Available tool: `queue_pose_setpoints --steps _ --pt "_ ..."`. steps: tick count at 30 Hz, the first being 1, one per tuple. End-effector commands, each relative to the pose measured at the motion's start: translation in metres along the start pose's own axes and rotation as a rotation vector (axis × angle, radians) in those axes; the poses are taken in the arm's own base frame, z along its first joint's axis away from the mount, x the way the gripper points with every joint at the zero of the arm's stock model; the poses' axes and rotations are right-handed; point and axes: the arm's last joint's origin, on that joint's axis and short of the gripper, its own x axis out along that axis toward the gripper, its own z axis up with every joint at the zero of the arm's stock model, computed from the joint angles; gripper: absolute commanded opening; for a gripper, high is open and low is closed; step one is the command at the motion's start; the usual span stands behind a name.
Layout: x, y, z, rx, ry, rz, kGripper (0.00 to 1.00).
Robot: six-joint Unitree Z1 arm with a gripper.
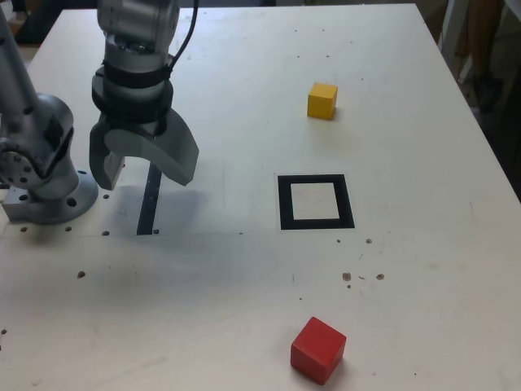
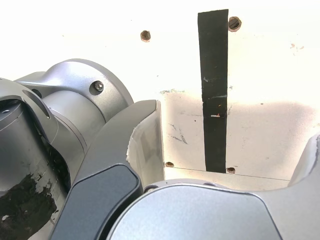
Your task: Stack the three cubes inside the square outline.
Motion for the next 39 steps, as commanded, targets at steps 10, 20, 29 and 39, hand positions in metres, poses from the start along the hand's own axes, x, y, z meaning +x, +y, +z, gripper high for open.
queue_pose_setpoints --steps 10,20,29,39 --pt "-0.002 0.001 0.0 -0.002 -0.006 0.0 1.0" --pt "-0.019 -0.007 0.018 0.047 -0.021 0.009 1.0" --pt "-0.058 -0.042 0.051 0.179 -0.047 0.038 1.0" --pt "-0.094 -0.089 0.084 0.329 -0.048 0.074 1.0"
